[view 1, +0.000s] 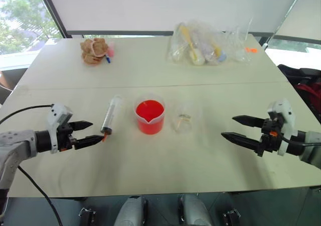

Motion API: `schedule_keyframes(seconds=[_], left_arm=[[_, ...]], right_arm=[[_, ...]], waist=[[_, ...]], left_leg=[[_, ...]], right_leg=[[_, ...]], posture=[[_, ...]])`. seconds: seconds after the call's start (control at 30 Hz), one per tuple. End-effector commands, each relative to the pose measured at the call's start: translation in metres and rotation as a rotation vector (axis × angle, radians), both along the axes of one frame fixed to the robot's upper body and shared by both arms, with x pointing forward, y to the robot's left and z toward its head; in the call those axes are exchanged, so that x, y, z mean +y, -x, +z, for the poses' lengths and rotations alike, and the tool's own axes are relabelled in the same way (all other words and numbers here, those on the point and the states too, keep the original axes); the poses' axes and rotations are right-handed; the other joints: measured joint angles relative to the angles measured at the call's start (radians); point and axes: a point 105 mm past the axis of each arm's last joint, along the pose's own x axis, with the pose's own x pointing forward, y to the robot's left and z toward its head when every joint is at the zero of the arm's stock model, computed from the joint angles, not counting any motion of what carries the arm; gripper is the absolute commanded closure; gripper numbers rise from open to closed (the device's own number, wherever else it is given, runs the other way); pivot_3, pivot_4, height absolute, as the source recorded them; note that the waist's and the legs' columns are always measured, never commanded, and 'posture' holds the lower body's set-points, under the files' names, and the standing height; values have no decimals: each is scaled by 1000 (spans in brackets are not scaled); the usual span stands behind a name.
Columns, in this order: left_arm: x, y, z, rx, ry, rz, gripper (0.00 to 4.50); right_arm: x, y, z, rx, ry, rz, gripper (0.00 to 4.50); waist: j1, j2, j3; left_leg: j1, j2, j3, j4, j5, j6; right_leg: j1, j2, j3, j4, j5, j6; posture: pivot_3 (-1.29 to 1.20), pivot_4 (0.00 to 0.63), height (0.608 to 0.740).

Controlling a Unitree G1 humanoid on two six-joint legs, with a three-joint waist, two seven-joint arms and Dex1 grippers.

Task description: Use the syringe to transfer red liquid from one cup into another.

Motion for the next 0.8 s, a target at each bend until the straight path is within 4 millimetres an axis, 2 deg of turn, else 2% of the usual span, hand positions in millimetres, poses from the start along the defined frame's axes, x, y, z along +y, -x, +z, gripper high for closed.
schedule_keyframes(seconds=[0.03, 0.3, 0.4, 0.6, 0.63, 0.7, 0.8], left_arm=[[-2, -1, 8, -53, -17, -17, 0], [3, -10, 8, -78, -52, 11, 0], [6, -19, 12, -142, -85, 50, 0], [7, -24, 21, -153, -46, 81, 0], [6, -24, 24, -135, -39, 74, 0], [7, -26, 29, -79, -39, 73, 0], [13, -23, 31, 83, -42, 77, 0]], right_arm=[[4, 1, 4, -37, 3, 13, 39], [-5, -4, -5, -18, 51, -49, 39], [-5, -5, -3, -38, 48, -45, 39], [-7, -7, 6, -80, 75, -26, 39], [-6, -7, 11, -93, 81, -11, 39], [5, -6, 33, -132, 49, 52, 39], [36, 4, 74, -186, -8, 216, 39]], waist=[[0, 0, 0], [0, 0, 0], [0, 0, 0], [-1, 0, 0], [-1, 0, 0], [-1, 0, 0], [-7, 0, 1]], left_leg=[[0, 0, 0, 0, 0, 0], [0, 0, 0, 0, 0, 0], [0, 0, 0, 0, 0, 0], [0, 0, 0, 0, 0, 0], [0, 0, 0, 0, 0, 0], [0, 0, 0, 1, 0, 0], [0, 0, 0, 6, 0, 0]], right_leg=[[0, 0, 0, 0, 0, 0], [0, 0, 0, 0, 0, 0], [0, 0, 0, 0, 0, 0], [0, 1, 0, 0, 0, 0], [0, 1, 0, 0, 0, 0], [0, 2, 0, 2, 0, 1], [-1, 4, 0, 6, 0, 1]], posture=[[0, 150, 740], [0, 150, 740], [0, 150, 740], [0, 150, 740], [0, 150, 740], [0, 150, 740], [0, 150, 740]])
